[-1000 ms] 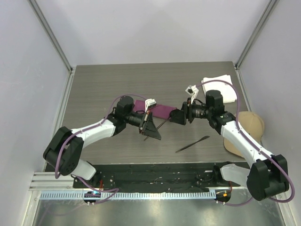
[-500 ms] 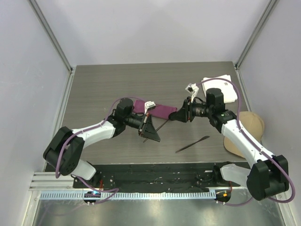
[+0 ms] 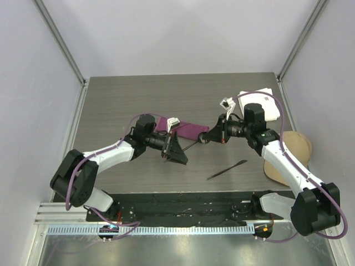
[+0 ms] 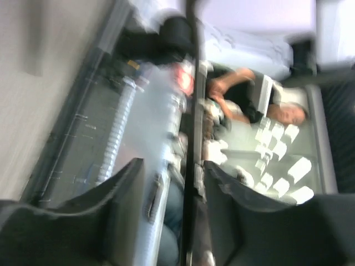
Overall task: Fold the napkin into a case and place the utensils inside
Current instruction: Pass from the left arm to the right, then insert the spoon into the folded napkin.
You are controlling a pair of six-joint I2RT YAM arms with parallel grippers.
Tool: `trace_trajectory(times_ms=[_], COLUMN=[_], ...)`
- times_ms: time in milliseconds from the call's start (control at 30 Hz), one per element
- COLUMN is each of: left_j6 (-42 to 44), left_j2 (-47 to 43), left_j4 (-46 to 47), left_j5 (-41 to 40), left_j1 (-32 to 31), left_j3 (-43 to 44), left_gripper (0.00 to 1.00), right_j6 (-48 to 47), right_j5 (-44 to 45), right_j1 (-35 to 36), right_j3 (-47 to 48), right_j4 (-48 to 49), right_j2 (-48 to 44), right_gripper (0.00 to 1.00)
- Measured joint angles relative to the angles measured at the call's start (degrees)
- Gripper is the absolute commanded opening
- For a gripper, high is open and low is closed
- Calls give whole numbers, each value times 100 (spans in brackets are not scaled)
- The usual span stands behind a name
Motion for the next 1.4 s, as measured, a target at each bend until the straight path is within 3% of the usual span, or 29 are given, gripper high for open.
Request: trace_trajectory(times_ms=[133,300,333,433,567,800,1400], left_j6=[1110,1989,2076,2282,2476,2514,2518], left_j2=[-203,-1034,-1117,-914,140,1537,2527], left_j4=[-1941,-2992,-3023,-3141,-3139,-3252,-3145], left_j5=[-1429,-4352,-4647,-5309,-5722,-6078,-6476], left_j1=[575,951,951,940,942,1060,1198], left_j3=[743,1368,1399,1742,2238,2291,2892], left_gripper=[55,24,15,0,0,0,0], right_j6=[363,1231,1421,2131,2949,3676,3952], right_j5=[468,1799,2026,2811,3591,4360,4725], right_j1=[4,2,2,2,2,0,0], right_j3=[-28,-35,-42,-55,-140,140,610], right_j4=[-195,-863,-966,-1292,-1443,-1532,-1279], right_j2=[-57,-87,-72,127,474,1226,1816], right_gripper=[1,1,1,1,1,1,1])
